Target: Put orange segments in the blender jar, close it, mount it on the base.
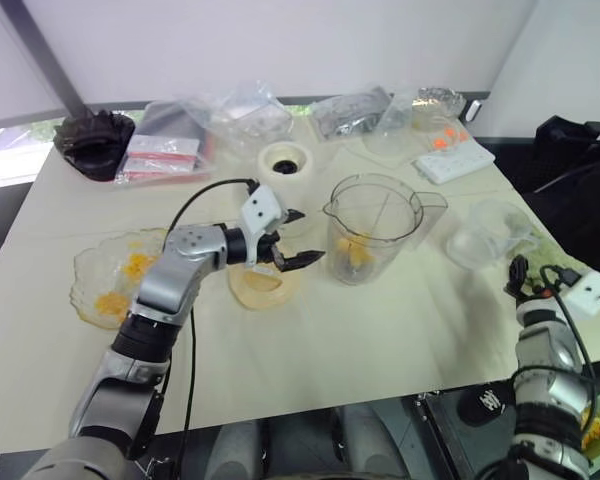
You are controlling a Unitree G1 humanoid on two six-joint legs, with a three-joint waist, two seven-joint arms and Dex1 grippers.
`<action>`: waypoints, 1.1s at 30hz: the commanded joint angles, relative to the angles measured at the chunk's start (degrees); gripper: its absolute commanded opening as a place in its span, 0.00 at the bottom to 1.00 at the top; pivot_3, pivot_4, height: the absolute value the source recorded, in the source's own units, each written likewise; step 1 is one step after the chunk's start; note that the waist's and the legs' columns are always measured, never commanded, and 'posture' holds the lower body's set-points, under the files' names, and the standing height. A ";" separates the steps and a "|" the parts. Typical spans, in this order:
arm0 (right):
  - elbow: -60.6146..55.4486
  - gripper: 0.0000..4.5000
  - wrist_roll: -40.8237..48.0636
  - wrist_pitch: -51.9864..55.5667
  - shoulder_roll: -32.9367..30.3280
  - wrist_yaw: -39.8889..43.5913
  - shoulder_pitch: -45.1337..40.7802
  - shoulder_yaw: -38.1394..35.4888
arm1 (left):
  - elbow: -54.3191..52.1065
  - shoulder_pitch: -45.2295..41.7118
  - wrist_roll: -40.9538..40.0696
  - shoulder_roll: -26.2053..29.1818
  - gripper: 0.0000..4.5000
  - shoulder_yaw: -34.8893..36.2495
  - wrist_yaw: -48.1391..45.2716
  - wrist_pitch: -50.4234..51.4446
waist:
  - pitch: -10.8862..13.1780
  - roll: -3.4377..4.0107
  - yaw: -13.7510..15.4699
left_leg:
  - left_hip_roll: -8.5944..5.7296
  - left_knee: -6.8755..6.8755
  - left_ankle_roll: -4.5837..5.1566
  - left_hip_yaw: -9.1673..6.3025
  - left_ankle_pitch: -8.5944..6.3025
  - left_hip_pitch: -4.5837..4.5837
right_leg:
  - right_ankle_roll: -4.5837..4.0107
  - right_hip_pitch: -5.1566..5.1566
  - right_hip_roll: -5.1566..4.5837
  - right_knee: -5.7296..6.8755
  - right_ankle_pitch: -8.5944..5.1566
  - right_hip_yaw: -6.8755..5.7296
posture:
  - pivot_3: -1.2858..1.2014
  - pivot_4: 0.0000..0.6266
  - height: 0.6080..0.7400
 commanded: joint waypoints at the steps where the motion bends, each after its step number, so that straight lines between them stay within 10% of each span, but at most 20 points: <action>1: -11.95 0.99 0.24 3.78 0.14 0.86 6.32 1.25 | 0.31 -1.74 0.10 0.96 1.00 0.18 -1.01 -1.29 | -0.01 0.01 -0.05 | 0.00 0.00 0.00 0.00 0.00 0.00 | 0.00 0.00 0.00 0.00 0.00 0.00 | 0.52 0.24 1.00; 18: -52.84 0.99 15.99 39.03 -30.58 17.10 19.76 -7.84 | 26.13 -17.66 7.61 12.32 1.00 -6.17 -23.94 -16.57 | 0.00 0.20 1.61 | 0.03 0.06 0.03 -0.06 -0.03 -0.17 | -0.04 -0.07 0.11 -0.13 -0.07 -0.01 | 0.52 0.24 1.00; 24: -61.55 1.00 24.21 44.88 -35.10 21.36 20.80 -11.47 | 39.31 -23.42 11.27 10.25 0.49 -8.69 -30.76 -25.87 | 0.06 0.02 1.65 | 0.03 0.11 0.03 -0.09 -0.03 -0.20 | -0.04 -0.06 0.11 -0.15 -0.06 -0.01 | 0.52 0.24 1.00; 33: -67.34 1.00 29.44 47.85 -34.09 16.04 20.91 -12.64 | 57.01 -27.83 19.58 5.02 0.49 -12.46 -32.76 -40.10 | 0.21 -0.34 1.59 | 0.03 0.12 0.03 -0.08 -0.03 -0.22 | -0.05 -0.06 0.11 -0.15 -0.05 0.00 | 0.52 0.24 1.00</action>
